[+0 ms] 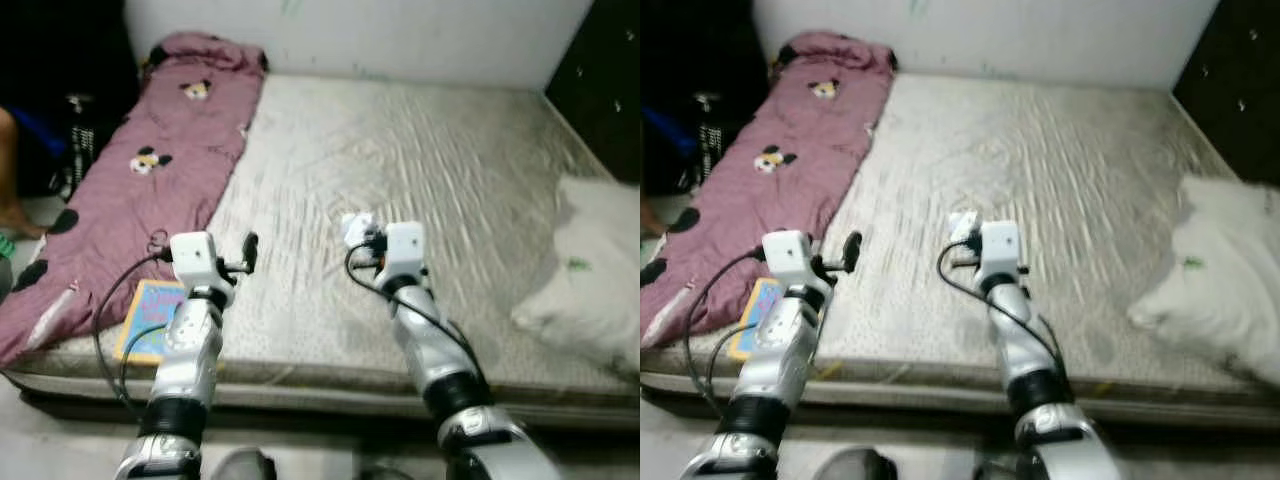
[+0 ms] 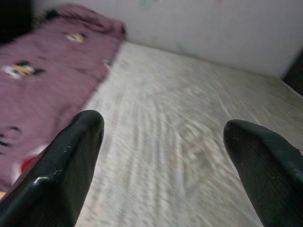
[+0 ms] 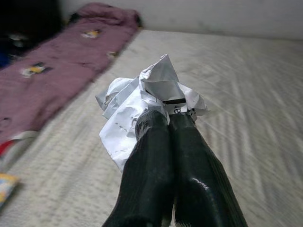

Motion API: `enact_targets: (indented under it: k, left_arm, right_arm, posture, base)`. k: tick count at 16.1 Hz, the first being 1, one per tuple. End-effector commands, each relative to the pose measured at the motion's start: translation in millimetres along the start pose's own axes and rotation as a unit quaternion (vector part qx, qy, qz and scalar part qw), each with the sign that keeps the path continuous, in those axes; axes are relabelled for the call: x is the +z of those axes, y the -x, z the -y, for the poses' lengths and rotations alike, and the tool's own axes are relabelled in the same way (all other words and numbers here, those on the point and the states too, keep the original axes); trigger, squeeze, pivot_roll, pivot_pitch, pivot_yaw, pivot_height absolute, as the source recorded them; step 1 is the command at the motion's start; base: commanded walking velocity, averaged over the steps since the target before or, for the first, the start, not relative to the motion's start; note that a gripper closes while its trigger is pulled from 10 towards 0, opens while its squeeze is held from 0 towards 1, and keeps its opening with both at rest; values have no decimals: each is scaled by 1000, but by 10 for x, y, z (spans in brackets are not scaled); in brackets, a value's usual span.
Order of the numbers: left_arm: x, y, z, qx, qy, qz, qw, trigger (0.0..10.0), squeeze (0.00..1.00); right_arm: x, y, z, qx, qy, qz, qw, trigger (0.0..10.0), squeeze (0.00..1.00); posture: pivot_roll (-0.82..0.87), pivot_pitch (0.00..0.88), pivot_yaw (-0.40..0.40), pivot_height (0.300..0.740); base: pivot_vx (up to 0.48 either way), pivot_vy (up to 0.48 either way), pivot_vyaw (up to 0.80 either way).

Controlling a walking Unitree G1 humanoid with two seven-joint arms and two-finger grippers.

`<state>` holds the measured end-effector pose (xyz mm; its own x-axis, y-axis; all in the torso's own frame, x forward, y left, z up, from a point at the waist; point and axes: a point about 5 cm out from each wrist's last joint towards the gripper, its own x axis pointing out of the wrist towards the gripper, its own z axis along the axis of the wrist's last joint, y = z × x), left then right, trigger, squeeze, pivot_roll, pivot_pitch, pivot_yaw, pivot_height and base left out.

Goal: Clean up the room

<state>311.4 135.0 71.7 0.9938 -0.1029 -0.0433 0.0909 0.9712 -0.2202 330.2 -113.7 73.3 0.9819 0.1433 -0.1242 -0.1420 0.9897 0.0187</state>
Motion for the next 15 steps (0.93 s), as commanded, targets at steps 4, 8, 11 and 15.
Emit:
enact_targets:
  k: [4,8,11,15]
  left_arm:
    - [17,-24,-3,-3,-12,-3,1000,10000,0]
    - [18,-37,-3,-3,-13,-4,1000,10000,0]
    - [20,-43,-6,-2,-13,-4,1000,10000,0]
    - [14,-46,-5,-1,-13,-5,1000,10000,0]
  right_arm:
    - [30,-22,-3,-2,-5,3,1000,10000,0]
    - [38,-31,1,-2,-4,5,1000,10000,0]
    - [44,-34,-11,3,3,6,1000,10000,0]
    - [41,-37,-11,3,3,5,1000,10000,0]
  posture:
    - [82,0,-34,740]
    - [81,0,-34,740]
    - [80,0,-34,740]
    - [78,0,-34,740]
  base:
    - [0,480,0]
    - [0,480,0]
    - [0,480,0]
    - [0,480,600]
